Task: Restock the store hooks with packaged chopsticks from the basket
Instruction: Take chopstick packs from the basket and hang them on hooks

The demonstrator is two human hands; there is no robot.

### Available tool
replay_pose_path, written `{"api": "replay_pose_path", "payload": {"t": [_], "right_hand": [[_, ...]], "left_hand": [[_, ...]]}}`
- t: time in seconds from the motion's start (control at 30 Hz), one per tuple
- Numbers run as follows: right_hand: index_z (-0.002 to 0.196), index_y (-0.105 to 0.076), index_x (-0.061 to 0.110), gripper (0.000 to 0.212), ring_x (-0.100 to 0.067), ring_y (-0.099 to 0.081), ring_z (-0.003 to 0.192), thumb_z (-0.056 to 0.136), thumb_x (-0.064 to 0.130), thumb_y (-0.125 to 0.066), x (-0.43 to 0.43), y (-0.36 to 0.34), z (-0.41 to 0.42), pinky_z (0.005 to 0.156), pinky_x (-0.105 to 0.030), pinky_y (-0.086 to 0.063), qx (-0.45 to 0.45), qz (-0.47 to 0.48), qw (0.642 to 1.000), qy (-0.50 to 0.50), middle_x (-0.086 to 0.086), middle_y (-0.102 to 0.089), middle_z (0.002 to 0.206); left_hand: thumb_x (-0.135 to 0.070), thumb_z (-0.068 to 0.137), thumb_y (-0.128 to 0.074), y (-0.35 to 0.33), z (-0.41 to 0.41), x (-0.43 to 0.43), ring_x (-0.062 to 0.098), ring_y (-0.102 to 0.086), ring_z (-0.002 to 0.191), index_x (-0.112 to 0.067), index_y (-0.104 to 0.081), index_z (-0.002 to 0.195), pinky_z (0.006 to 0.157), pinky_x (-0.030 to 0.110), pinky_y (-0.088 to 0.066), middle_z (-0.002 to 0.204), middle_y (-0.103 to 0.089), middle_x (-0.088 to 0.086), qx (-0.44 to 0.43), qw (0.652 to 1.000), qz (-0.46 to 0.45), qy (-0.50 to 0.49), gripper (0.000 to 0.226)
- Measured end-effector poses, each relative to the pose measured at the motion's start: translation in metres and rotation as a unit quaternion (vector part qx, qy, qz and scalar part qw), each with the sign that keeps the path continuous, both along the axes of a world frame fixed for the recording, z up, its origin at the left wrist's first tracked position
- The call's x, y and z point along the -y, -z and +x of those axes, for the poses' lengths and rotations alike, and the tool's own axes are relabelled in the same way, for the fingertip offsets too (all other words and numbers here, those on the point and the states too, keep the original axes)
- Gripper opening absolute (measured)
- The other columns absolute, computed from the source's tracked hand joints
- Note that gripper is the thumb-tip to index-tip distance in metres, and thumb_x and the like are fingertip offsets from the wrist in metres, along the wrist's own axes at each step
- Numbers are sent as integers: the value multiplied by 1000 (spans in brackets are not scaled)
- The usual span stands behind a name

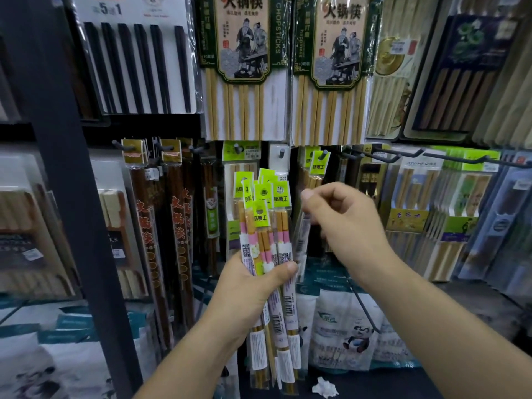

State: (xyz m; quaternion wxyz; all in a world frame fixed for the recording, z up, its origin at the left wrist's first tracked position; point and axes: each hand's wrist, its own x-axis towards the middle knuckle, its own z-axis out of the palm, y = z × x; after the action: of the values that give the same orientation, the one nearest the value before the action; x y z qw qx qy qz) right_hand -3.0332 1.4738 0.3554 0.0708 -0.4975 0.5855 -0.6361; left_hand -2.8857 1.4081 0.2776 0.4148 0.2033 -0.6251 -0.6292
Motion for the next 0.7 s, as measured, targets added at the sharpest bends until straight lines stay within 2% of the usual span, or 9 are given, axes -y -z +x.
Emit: {"api": "replay_pose_path", "payload": {"t": [0.07,0.17,0.23,0.3,0.4,0.47,0.57,0.63,0.7], "right_hand": [[84,-73,24,10,0,-62,69,92,29,-72,-1,4,10,62,-12,-49,-36,12,999,-35,5,-70,79],[83,-71,21,12,2,-58,67,94,21,-70,2,5,15,63,-12,-48,-66,15,997,-24,6,-67,76],[83,-71,20,13,-3,-61,69,95,19,-68,3,1,14,66,-16,-51,-45,7,999,-16,3,-68,77],[81,-71,20,16,-9,-63,69,97,18,-66,3,-5,9,67,-21,-55,2,-18,1000,-6,0,-70,76],[79,-70,18,21,-8,-61,62,98,20,-63,3,-19,0,58,-19,-52,54,-56,997,25,-3,-69,70],[79,-69,14,23,-6,-59,57,99,22,-63,6,-26,-5,54,-17,-48,76,-65,994,41,-1,-66,65],[80,-69,9,25,-5,-58,57,99,25,-63,11,-31,-11,56,-16,-48,83,-54,993,62,3,-63,63],[81,-69,8,26,-9,-59,62,99,27,-64,14,-31,-15,59,-20,-49,86,-48,993,65,-1,-64,68],[81,-69,9,26,-12,-59,65,99,27,-64,16,-31,-16,61,-21,-49,90,-47,993,66,-6,-66,72]], "left_hand": [[-19,87,-81,1,-1,0,18,-74,106,-36,-76,107,91,36,-59,111,-79,-2,-6,1000,-13,12,27],[-28,81,-80,1,-1,-1,17,-73,109,-37,-75,110,95,40,-56,114,-78,-3,-7,1000,-24,14,31],[-29,80,-81,1,-1,1,18,-74,107,-35,-76,107,92,37,-58,111,-79,-1,-8,1000,-17,13,28],[-30,79,-86,2,-1,3,21,-75,102,-25,-77,101,82,31,-61,106,-79,5,-15,1000,5,-2,25],[-21,81,-83,4,1,8,23,-76,92,-10,-72,98,74,37,-64,97,-78,9,-25,997,71,-25,23],[-11,86,-79,3,1,8,22,-76,82,-14,-73,92,68,36,-63,86,-76,5,-29,995,92,-27,8],[-9,90,-75,1,3,7,28,-71,76,-25,-77,79,65,33,-62,83,-72,7,-24,995,90,-24,20],[-9,91,-75,1,4,7,27,-72,77,-26,-79,86,64,32,-61,86,-73,8,-23,996,88,-20,18],[-10,92,-73,2,4,6,19,-73,76,-25,-78,99,65,31,-61,87,-76,4,-22,996,82,-20,17]]}}
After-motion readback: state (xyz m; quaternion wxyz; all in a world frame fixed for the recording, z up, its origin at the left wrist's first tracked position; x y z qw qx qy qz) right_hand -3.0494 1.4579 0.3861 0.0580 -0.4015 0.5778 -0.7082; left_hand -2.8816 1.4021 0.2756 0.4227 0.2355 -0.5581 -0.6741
